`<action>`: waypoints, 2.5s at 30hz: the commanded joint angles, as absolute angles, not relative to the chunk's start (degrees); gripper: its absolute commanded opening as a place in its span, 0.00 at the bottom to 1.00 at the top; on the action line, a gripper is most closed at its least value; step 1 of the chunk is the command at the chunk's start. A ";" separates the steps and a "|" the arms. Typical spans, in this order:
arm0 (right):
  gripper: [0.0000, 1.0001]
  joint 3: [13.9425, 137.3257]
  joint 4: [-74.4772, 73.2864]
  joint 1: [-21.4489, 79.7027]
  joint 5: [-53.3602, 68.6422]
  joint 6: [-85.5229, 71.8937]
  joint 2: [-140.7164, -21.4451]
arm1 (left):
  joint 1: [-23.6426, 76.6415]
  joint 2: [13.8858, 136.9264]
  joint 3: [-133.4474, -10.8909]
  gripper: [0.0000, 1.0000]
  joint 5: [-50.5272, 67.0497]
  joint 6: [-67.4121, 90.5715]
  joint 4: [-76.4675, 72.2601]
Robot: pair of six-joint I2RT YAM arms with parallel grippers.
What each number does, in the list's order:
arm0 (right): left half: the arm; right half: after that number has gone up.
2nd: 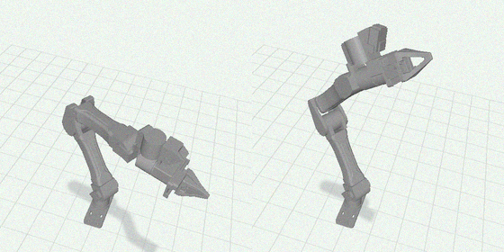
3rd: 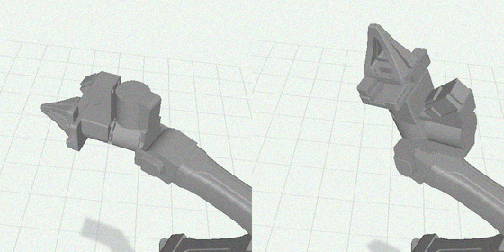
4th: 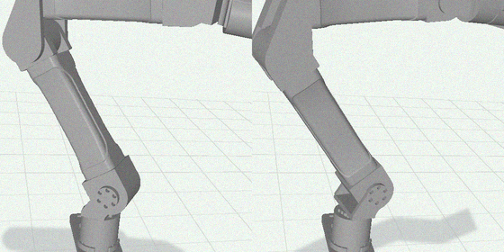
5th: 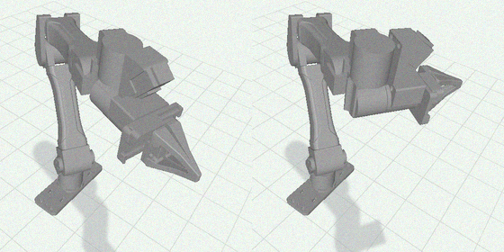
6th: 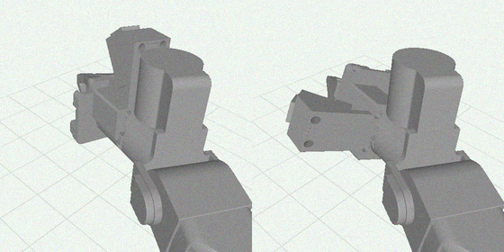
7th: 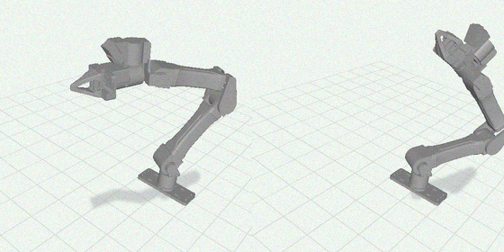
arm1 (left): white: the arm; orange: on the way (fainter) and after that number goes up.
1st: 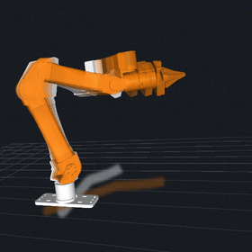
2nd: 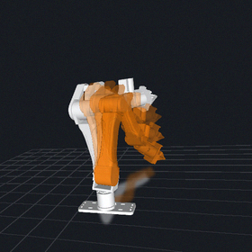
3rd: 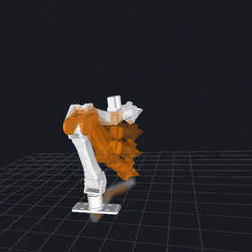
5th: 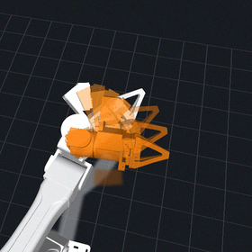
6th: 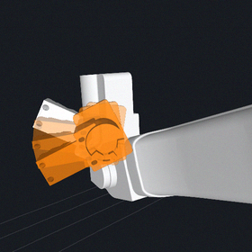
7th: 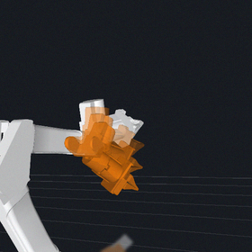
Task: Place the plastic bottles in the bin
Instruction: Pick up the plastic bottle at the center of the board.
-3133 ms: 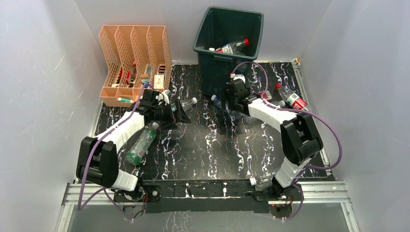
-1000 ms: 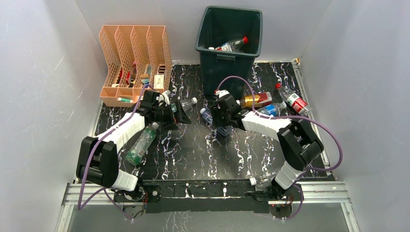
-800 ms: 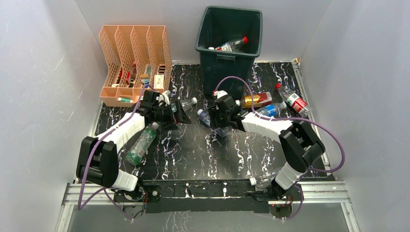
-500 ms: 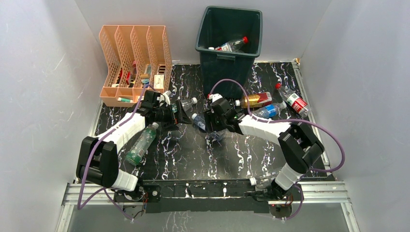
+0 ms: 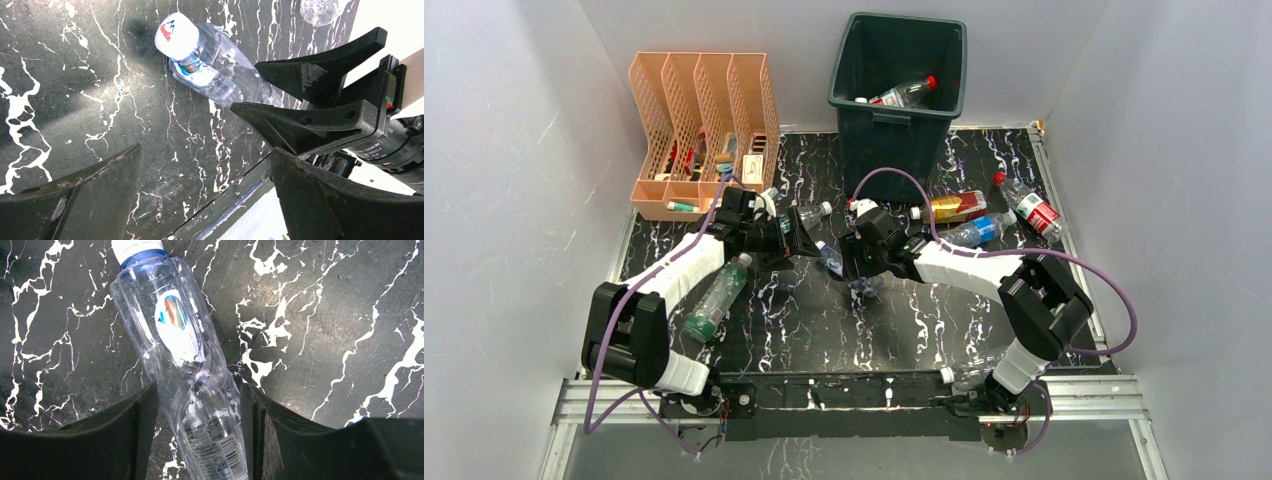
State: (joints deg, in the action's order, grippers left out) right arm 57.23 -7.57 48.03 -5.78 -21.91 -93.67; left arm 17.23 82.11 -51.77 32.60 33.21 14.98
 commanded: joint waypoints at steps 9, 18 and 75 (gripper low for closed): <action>0.43 59.85 -7.56 49.37 -5.56 -22.90 -90.75 | 17.50 81.41 -52.38 0.98 33.85 33.13 15.74; 0.42 59.57 -7.30 50.08 -5.58 -23.37 -90.87 | 17.68 80.97 -51.64 0.98 33.73 33.33 15.52; 0.39 112.62 -11.27 34.57 -5.32 -11.46 -94.32 | 17.98 75.41 -53.19 0.98 31.26 33.06 20.39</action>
State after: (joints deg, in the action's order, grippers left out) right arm 107.22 -15.75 38.22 -8.99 -11.75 -93.14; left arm 17.52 76.27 -51.27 30.79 33.21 18.48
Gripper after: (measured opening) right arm 0.656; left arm 0.981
